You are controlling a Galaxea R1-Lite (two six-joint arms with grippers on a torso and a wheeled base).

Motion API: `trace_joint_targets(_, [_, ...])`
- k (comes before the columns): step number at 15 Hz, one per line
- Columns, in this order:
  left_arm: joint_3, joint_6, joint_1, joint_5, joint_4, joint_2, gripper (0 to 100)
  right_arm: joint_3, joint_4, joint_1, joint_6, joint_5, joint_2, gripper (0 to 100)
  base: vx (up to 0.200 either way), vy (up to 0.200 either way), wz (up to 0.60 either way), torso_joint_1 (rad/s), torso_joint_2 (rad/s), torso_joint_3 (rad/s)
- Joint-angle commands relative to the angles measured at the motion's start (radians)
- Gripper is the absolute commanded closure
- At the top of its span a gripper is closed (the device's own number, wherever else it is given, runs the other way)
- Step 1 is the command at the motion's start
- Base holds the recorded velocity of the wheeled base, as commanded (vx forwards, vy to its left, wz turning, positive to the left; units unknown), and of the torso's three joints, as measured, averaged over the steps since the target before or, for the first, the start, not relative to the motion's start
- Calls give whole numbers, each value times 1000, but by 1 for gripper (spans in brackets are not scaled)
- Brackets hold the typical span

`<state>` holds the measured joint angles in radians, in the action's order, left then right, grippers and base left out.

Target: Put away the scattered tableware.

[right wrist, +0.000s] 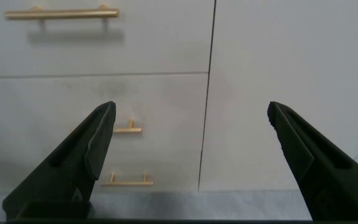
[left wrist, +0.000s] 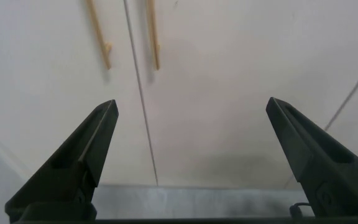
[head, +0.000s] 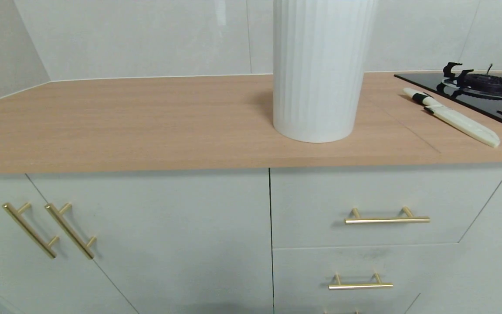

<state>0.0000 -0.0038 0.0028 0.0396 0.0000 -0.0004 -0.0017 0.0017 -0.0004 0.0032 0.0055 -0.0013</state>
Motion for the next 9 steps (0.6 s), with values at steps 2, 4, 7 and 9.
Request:
trace_joint_targets(2, [0,-2,0,0,0,0,0,0,0,0,0,1,1,0,0,0,0,0,0,0])
trace_joint_targets(4, [0,-1,0,0,0,0,0,0,0,0,0,1,1,0,0,0,0,0,0,0])
trace_joint_targets(7, [0,1,0,0,0,0,0,0,0,0,0,1,1,0,0,-67,0,1,2,1])
trace_joint_targets(9, [0,-1,0,0,0,0,0,0,0,0,0,1,1,0,0,-200,0,5,7,0])
